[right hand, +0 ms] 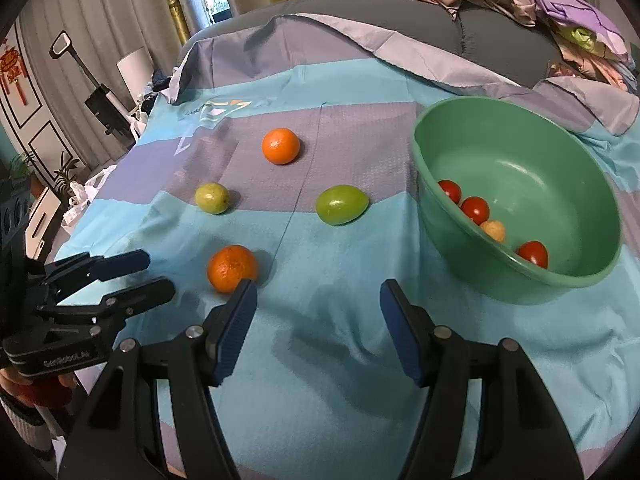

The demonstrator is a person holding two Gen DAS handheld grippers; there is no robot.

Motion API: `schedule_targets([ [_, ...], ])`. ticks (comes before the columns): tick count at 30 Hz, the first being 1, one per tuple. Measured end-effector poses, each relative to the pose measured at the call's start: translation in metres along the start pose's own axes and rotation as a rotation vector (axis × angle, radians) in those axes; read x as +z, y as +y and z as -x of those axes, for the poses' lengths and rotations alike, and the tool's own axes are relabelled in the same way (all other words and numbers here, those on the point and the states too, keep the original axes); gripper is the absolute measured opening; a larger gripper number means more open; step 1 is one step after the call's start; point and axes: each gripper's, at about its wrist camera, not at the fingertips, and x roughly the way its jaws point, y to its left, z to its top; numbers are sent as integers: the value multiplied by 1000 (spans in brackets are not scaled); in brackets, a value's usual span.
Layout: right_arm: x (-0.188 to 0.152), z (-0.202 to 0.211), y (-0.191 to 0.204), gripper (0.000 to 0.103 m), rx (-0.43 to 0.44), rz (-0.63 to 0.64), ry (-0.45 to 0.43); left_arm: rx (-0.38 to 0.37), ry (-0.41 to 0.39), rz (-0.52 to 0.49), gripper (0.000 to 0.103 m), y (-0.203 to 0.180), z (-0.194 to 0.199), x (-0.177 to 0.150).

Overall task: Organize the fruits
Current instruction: 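Withdraw both tools from the bowl back over the remaining fruit, then grasp a mandarin orange with the left tool while the right grasps a green mango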

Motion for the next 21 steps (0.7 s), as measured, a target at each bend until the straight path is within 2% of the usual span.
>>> schedule_targets([
  [9,9,-11,-6,64,8,-18,-1,-53,21,9,57,2,-15,7],
  [18,33,-42,-8,63,10,3,21,-37,75,-129,56,-26,-47,16],
  [21,40,-52,-8,63,18,11,32,-33,87,-138,46,-26,-56,19],
])
